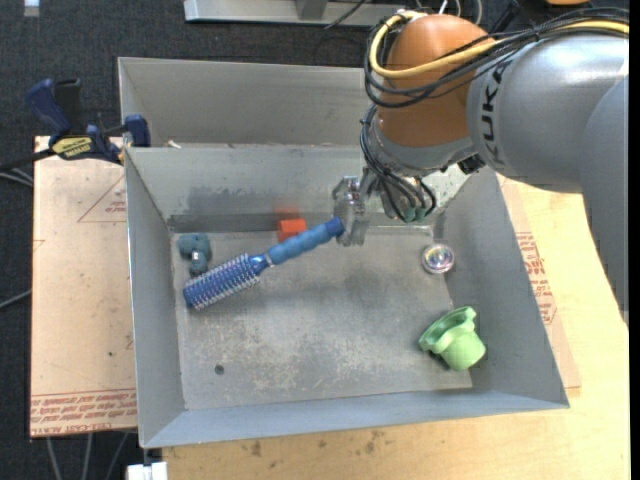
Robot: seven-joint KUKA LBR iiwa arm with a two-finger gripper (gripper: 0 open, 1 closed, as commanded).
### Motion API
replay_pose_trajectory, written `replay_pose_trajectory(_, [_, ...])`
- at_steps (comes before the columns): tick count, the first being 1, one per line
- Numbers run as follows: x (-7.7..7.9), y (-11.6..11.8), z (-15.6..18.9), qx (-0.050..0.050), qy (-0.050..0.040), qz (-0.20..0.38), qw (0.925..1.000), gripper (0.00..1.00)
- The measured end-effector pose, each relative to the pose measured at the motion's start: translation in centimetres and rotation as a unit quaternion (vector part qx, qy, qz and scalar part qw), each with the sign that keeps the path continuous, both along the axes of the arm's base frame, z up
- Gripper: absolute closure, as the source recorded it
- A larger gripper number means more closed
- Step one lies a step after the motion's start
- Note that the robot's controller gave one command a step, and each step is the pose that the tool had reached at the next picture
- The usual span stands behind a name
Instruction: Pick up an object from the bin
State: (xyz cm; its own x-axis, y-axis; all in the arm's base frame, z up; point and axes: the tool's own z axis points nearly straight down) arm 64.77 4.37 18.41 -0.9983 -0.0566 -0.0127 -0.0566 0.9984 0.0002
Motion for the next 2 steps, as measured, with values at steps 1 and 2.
replay_pose_trajectory(1, [-0.3, -1.25, 5.65, 0.0, 0.0009, 0.009, 1.0, 1.0])
replay_pose_trajectory(2, [-0.4, -1.19, 5.25, 0.0, 0.0042, 0.009, 1.0, 0.0])
